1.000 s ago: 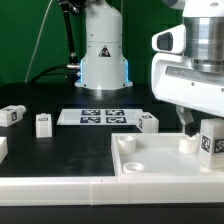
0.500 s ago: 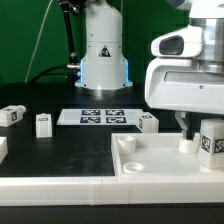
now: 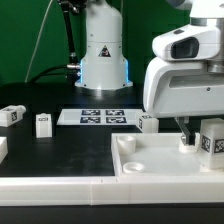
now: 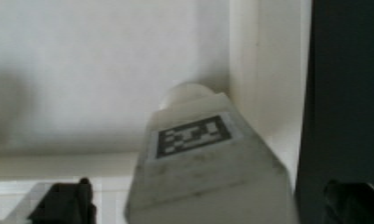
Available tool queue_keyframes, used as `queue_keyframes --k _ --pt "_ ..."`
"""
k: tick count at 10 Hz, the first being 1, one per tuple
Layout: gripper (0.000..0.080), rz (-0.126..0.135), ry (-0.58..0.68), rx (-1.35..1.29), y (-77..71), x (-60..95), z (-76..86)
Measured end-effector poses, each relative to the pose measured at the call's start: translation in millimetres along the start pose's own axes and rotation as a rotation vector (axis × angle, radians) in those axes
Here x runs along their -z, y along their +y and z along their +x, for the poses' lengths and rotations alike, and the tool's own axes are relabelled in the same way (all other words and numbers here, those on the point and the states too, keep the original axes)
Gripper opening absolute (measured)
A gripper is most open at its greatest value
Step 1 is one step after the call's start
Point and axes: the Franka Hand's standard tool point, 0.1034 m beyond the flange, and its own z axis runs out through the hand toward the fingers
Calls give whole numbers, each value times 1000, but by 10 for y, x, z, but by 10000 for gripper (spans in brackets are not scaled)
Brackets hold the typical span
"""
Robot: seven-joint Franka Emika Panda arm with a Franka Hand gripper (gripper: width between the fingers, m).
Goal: Assemble one leg
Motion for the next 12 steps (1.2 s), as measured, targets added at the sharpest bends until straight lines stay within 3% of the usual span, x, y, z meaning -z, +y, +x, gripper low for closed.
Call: queue_keyframes --k 1,2,3,4,5,8,12 --pt "649 0 0 56 5 0 0" --pt "527 0 0 47 4 0 0" --pt "350 0 0 47 5 0 0" --pt "350 0 0 47 5 0 0" --pt "290 1 0 29 5 0 0" --pt "290 2 0 -36 7 -2 -1" --pt "290 10 -2 -526 44 -10 -2"
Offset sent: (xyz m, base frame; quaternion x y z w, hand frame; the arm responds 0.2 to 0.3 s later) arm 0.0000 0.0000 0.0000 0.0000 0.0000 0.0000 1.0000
